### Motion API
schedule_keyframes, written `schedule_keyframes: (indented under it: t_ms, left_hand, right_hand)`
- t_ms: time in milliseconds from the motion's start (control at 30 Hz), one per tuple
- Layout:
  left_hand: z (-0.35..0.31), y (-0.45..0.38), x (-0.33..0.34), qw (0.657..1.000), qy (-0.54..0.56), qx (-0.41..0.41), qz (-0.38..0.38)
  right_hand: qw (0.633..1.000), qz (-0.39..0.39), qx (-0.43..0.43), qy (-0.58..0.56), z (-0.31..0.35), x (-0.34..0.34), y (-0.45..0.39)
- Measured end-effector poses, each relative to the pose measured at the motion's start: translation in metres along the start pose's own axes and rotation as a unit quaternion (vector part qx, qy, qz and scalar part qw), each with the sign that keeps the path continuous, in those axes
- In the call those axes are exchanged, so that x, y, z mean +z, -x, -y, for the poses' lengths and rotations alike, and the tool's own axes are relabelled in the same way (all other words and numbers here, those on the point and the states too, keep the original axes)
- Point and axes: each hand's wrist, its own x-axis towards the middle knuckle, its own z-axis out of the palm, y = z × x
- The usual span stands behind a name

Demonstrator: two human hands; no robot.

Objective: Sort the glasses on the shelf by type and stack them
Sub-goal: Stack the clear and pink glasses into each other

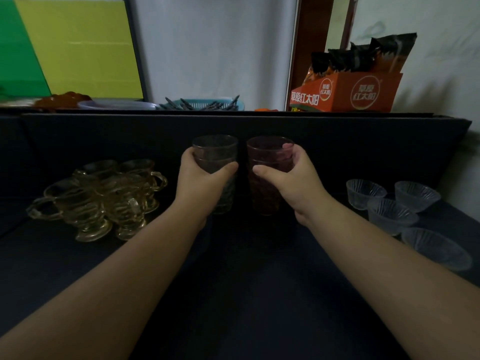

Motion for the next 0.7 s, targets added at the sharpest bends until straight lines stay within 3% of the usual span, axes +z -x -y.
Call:
schedule_keyframes:
  t_ms: [300, 533, 600, 700]
  left_hand:
    - [0.012, 0.000, -0.003, 0.999, -0.011, -0.013, -0.042]
    - [-0.003, 0.019, -0.010, 0.987, -0.135, -0.083, 0.017]
    - [-0.012, 0.041, -0.011, 0.978, -0.201, -0.039, 0.036]
    - [-0.022, 0.079, -0.010, 0.943, -0.301, 0.107, 0.090]
  right_hand:
    - [0.999, 0.043, -0.001, 0.001, 0.001, 0.019, -0.004]
    - [0.993, 0.062, 0.035, 0.092, 0.014, 0.009, 0.006]
    - [0.978, 0.067, 0.044, 0.193, 0.023, -0.010, 0.017]
    - [0.942, 0.076, -0.003, 0.328, 0.043, -0.053, 0.040]
